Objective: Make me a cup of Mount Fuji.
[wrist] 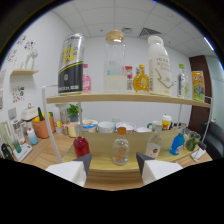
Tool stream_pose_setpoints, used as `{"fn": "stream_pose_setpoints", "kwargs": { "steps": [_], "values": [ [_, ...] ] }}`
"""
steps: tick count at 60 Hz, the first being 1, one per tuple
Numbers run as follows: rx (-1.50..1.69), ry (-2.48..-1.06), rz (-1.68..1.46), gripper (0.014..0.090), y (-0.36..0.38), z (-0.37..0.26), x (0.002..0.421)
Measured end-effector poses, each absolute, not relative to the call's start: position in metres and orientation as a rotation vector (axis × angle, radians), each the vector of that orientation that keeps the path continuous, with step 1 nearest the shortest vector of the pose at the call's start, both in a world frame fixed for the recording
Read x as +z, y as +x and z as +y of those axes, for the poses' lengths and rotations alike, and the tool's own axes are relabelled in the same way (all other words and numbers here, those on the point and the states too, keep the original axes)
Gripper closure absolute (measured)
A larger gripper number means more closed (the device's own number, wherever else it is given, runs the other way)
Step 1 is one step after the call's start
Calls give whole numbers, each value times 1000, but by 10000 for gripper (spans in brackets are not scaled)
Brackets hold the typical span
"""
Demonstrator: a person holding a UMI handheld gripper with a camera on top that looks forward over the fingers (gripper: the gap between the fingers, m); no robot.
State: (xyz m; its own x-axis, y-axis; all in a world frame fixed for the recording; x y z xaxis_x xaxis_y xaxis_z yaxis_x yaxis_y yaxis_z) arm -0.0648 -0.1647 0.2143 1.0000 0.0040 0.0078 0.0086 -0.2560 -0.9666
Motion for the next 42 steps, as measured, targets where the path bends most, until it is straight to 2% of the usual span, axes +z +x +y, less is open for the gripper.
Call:
{"fn": "stream_pose_setpoints", "kwargs": {
  "steps": [4,12,22,42],
  "values": [
    [-12,-1827,-18,236,-62,-147,214],
    [-18,-1843,-13,341,-55,-122,207],
    [-3,-1881,-11,672,-47,-106,191],
    [39,-1866,-42,696,-51,-121,201]
  ]
}}
